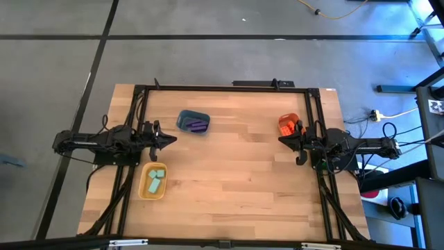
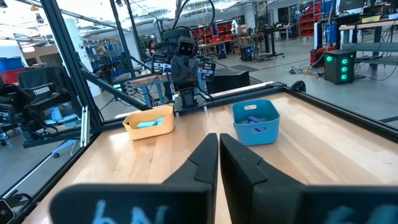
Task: Sort & place blocks by color
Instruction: Return to Home Position
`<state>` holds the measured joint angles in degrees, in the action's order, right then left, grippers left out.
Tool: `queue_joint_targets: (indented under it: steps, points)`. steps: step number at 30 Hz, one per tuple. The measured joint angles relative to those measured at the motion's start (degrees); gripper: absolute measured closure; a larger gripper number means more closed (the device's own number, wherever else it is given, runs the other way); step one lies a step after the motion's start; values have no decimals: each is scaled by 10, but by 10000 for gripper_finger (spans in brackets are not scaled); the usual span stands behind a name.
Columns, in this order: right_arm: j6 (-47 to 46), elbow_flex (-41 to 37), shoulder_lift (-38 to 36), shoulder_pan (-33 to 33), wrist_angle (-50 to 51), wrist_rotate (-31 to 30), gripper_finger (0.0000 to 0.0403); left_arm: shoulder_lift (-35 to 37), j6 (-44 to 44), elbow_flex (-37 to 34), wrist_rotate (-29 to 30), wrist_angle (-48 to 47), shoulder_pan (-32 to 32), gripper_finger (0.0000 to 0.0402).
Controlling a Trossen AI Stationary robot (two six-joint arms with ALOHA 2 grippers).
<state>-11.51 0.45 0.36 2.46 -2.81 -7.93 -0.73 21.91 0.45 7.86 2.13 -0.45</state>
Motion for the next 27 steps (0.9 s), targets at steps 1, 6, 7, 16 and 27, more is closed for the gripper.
queue_joint_targets:
  steps: [1, 6, 7, 16, 27]
  points:
    - [0, 0, 0, 0, 0, 0, 383, 0, 0, 0, 0, 0, 0, 390]
    - [0, 0, 0, 0, 0, 0, 383, 0, 0, 0, 0, 0, 0, 382]
    - [0, 0, 0, 0, 0, 0, 383, 0, 0, 0, 0, 0, 0, 381]
    - [0, 0, 0, 0, 0, 0, 383, 0, 0, 0, 0, 0, 0, 388]
    - [0, 0, 0, 0, 0, 0, 383, 0, 0, 0, 0, 0, 0, 401]
